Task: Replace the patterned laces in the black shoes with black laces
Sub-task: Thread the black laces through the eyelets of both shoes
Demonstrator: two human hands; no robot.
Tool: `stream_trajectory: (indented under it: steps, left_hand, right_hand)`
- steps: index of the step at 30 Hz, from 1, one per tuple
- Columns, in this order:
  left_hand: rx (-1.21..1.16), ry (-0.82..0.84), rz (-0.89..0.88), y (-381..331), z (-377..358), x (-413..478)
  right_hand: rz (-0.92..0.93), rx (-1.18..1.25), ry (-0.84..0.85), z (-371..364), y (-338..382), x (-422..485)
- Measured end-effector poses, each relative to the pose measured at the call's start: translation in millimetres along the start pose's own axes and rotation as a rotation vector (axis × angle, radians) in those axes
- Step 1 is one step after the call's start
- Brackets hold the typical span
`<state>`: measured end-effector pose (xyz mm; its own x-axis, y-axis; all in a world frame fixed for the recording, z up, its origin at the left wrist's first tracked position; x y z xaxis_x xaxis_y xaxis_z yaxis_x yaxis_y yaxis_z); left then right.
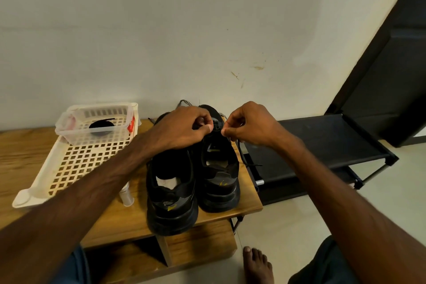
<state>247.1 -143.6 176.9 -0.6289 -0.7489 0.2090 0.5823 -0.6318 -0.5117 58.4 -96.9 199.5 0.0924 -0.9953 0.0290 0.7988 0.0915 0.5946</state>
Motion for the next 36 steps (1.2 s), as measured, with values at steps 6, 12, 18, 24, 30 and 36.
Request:
stream_trajectory:
  steps: [6, 12, 18, 24, 30, 36]
  left_hand:
    - [-0.012, -0.080, -0.033, -0.9, 5.9, 0.8]
    - [-0.138, -0.089, 0.039, 4.1, 19.9, -5.1]
    - [-0.114, -0.093, 0.055, 8.8, 17.9, -7.8]
    - [-0.060, -0.064, 0.057, 12.9, 18.6, -5.5]
    - [-0.006, 0.060, 0.074, 10.3, 5.9, -4.6]
    - [0.189, 0.058, -0.052, -2.6, 14.7, -8.1]
  right_hand:
    - [-0.061, -0.007, 0.002, 3.3, -4.9, 1.9]
    - [-0.112, -0.002, 0.023, 7.0, -14.0, 2.6]
    - [-0.147, -0.003, 0.050, 8.5, -17.8, 2.2]
    - [-0.157, -0.020, 0.067, 10.9, -20.0, 2.4]
    - [-0.171, -0.027, 0.135, 10.5, -18.2, 0.6]
    - [-0.288, 0.267, 0.145, 25.0, -4.1, -7.3]
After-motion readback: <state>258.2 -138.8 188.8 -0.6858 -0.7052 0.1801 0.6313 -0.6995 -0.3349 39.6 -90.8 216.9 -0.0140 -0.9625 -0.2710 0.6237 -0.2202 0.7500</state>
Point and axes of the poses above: each hand's wrist, its own x-axis towards the middle knuckle, its own z-axis out of the back of the hand, y = z × x, the point moved 3 cm from there along x, towards the middle knuckle, and after that the axes turned 4 degrees about -z, right-handed, at the moved point
